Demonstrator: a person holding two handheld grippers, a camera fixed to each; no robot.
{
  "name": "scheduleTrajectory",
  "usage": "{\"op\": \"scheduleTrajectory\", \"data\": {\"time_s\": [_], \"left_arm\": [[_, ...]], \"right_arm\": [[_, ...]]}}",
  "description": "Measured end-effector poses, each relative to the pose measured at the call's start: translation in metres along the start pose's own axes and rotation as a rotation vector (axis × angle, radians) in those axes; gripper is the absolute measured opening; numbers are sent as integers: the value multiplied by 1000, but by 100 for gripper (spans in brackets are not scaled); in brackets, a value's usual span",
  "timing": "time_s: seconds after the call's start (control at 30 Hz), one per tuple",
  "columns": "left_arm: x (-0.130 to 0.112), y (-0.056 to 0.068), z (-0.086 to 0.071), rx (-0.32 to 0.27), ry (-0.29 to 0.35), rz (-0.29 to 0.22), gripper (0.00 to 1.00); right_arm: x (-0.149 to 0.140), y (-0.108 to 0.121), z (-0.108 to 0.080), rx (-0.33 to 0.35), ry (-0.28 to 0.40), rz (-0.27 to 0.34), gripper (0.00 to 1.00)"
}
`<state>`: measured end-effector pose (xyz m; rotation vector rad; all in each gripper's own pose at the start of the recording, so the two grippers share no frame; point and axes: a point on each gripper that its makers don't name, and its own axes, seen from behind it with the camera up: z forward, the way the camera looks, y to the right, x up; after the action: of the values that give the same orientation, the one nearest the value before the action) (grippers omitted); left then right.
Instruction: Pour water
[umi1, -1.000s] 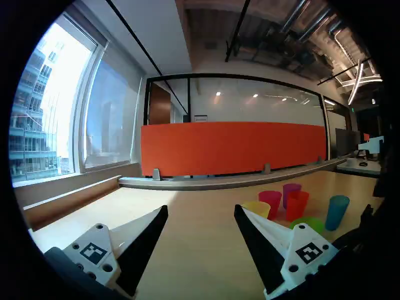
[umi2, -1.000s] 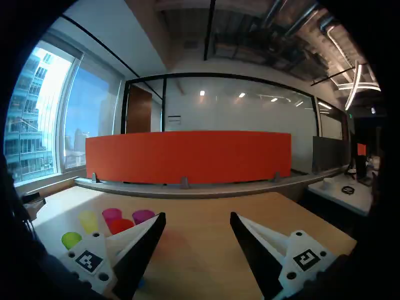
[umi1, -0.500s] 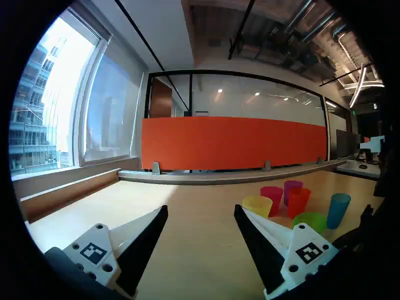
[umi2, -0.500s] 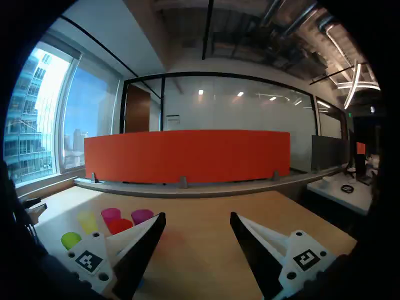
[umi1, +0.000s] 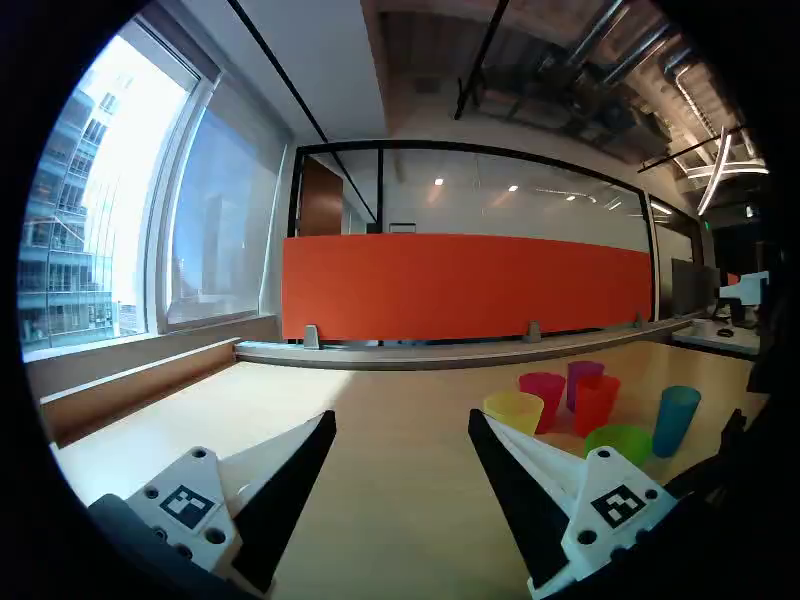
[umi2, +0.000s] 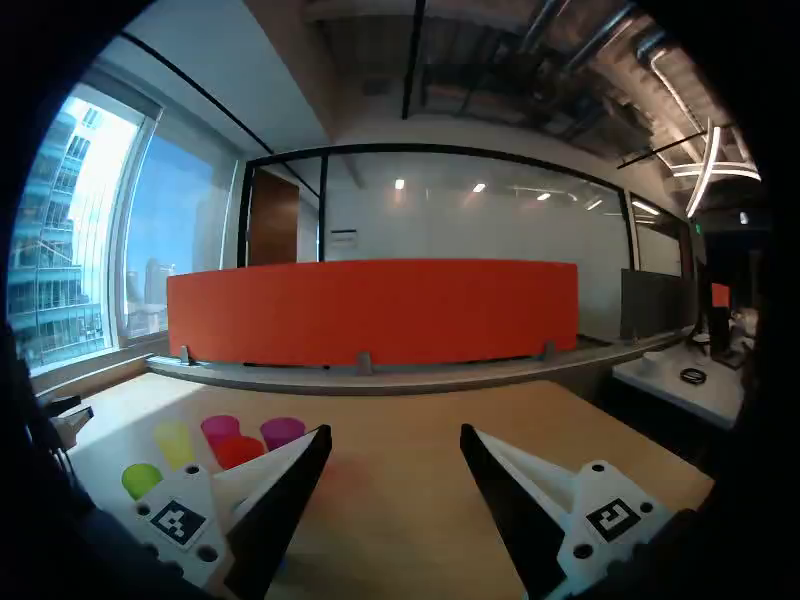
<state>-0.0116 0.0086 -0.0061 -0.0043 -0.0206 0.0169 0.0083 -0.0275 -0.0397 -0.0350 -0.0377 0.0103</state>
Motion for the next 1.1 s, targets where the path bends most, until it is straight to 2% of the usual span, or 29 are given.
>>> {"op": "scheduleTrajectory", "data": {"time_s": [0.27,0.67,1.1], "left_arm": [[0,0,0,0,-2,3,99],[0,0,1,0,-2,3,99],[0,0,1,0,-2,4,99]], "right_arm": [[1,1,-3,5,5,0,100],[5,5,-7,16,54,-15,99],[-5,0,1,25,118,-33,99]]}}
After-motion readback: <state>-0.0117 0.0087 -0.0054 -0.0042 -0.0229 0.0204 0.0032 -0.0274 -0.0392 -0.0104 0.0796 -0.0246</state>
